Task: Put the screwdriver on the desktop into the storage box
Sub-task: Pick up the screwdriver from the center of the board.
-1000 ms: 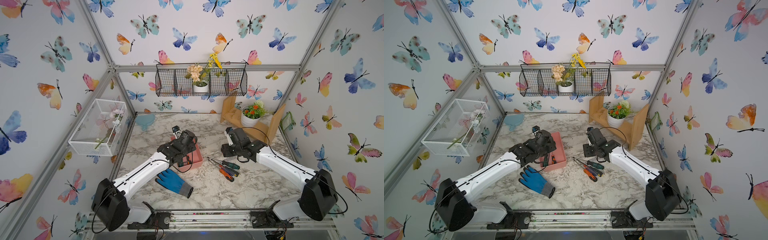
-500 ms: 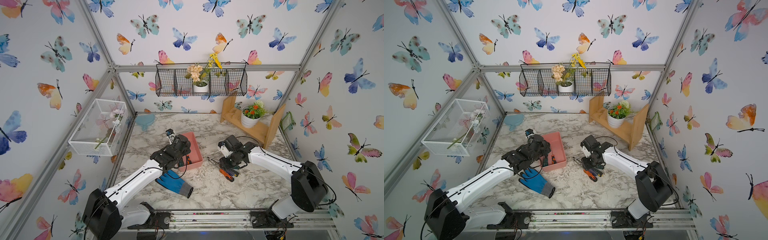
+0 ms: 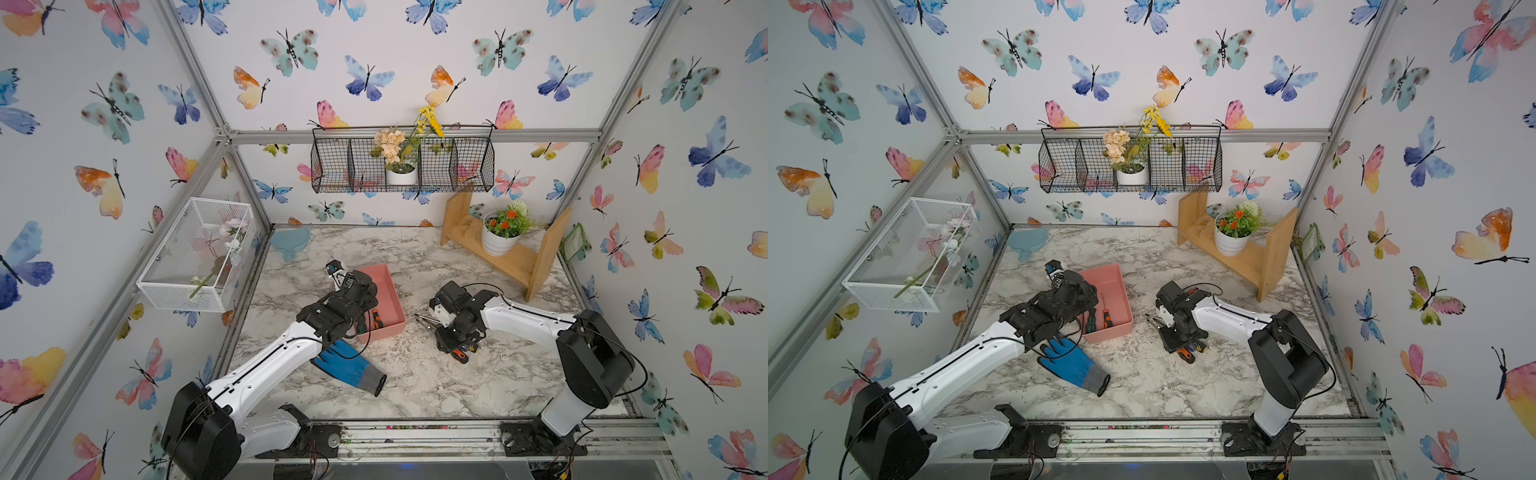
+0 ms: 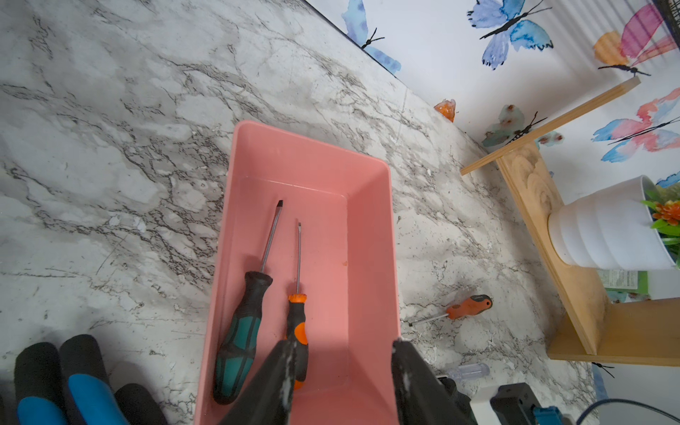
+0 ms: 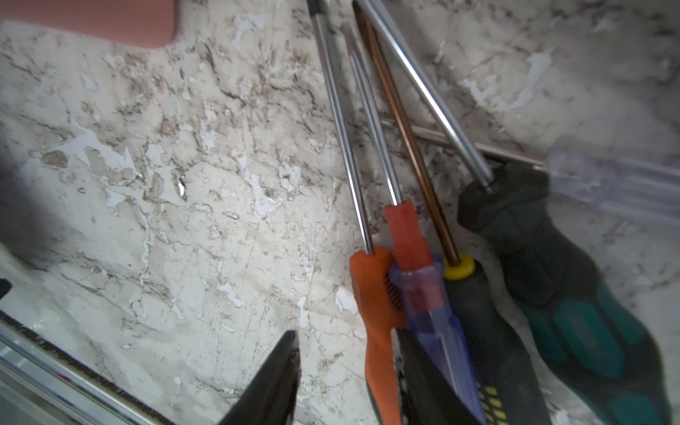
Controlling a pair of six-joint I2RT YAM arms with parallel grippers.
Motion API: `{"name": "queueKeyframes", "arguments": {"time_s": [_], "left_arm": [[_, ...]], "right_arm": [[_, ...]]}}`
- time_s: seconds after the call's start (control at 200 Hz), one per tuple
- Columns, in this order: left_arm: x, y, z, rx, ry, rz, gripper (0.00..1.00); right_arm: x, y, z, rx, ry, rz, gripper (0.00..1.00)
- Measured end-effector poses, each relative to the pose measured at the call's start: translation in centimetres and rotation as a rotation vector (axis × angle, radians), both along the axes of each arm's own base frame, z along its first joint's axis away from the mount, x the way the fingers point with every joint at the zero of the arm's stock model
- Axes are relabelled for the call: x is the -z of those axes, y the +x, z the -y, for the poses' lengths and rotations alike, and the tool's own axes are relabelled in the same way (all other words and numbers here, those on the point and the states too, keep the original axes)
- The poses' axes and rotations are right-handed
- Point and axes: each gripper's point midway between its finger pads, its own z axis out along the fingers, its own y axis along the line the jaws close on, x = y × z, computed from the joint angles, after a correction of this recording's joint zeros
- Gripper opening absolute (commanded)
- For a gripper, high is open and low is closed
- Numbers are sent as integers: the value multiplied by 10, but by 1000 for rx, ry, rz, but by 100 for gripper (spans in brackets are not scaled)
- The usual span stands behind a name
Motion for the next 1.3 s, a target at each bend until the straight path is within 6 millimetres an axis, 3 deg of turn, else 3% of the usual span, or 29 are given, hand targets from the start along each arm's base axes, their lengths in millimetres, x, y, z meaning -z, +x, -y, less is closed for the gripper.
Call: {"name": "queueKeyframes", "arguments": {"time_s": [0.27,0.43,0.966,1.176,1.301], "left_arm": [[-9,-3,-11,-55,-25,29,45],[-13,-2,-14,-74,-32,40,44],[-8,-3,-20,-97,-32,24,44],[-10,-2,-30,-125,-31,24,43],[-9,-3,-39,-147,-28,23,43]], "right_arm": [[7,1,-1,-46,-101,73,45],[21,-6,-3,-76,-145,55,44],[24,-10,-4,-91,-157,57,15],[15,-17,-1,-66,-124,60,11],[-8,-14,-3,-17,-65,104,11]]}}
